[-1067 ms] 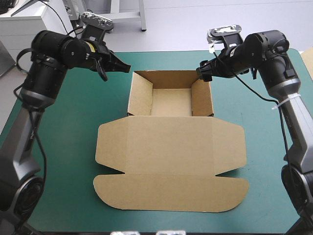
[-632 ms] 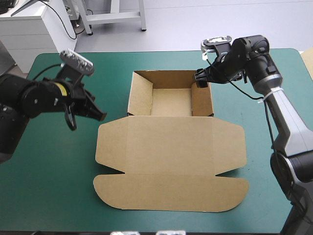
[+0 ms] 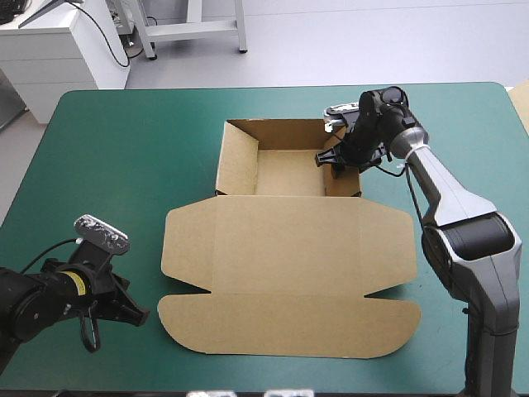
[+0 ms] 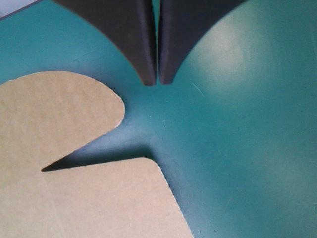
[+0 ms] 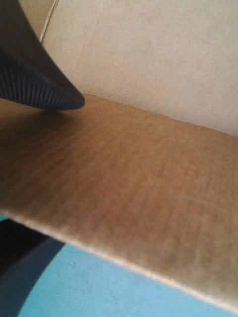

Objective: Fold the box

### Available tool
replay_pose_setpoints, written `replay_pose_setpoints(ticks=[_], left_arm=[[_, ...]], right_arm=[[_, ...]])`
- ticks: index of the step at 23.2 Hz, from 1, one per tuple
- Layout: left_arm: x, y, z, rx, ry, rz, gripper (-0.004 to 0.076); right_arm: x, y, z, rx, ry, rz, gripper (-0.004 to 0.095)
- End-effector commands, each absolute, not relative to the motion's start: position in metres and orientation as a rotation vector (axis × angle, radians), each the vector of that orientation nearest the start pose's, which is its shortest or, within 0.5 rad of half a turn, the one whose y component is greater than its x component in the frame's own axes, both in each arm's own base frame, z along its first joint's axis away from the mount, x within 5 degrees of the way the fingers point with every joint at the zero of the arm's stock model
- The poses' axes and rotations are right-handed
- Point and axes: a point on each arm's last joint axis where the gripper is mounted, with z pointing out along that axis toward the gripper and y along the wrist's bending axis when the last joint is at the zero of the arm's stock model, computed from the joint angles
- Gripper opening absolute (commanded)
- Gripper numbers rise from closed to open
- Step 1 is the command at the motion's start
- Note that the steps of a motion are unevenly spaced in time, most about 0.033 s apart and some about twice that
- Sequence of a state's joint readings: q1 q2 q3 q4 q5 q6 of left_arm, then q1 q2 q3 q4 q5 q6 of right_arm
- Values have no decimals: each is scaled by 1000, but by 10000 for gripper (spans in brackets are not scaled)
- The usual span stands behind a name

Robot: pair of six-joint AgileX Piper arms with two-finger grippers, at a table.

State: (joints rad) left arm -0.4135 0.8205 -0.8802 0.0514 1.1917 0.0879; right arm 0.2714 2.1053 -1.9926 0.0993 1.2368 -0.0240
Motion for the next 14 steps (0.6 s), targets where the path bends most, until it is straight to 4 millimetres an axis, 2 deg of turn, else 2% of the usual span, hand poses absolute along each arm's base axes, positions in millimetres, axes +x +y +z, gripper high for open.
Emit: replay_pose_setpoints(ticks=[1, 2, 6, 7, 14], left_arm=[[113, -45, 340, 624, 2452, -65, -8], [111, -43, 339, 626, 2448, -45, -8], [111, -42, 340, 626, 2445, -39, -8], [111, -42, 340, 626, 2445, -39, -8], [111, -42, 340, 626, 2449, -38, -8]], right_arm=[[432, 126, 310, -387, 2700, 197, 355], [433, 125, 310, -389, 2698, 180, 262], [434, 120, 310, -401, 2691, 98, 6], [434, 118, 310, -405, 2690, 68, -19], [440, 97, 324, -426, 2626, -160, -21]])
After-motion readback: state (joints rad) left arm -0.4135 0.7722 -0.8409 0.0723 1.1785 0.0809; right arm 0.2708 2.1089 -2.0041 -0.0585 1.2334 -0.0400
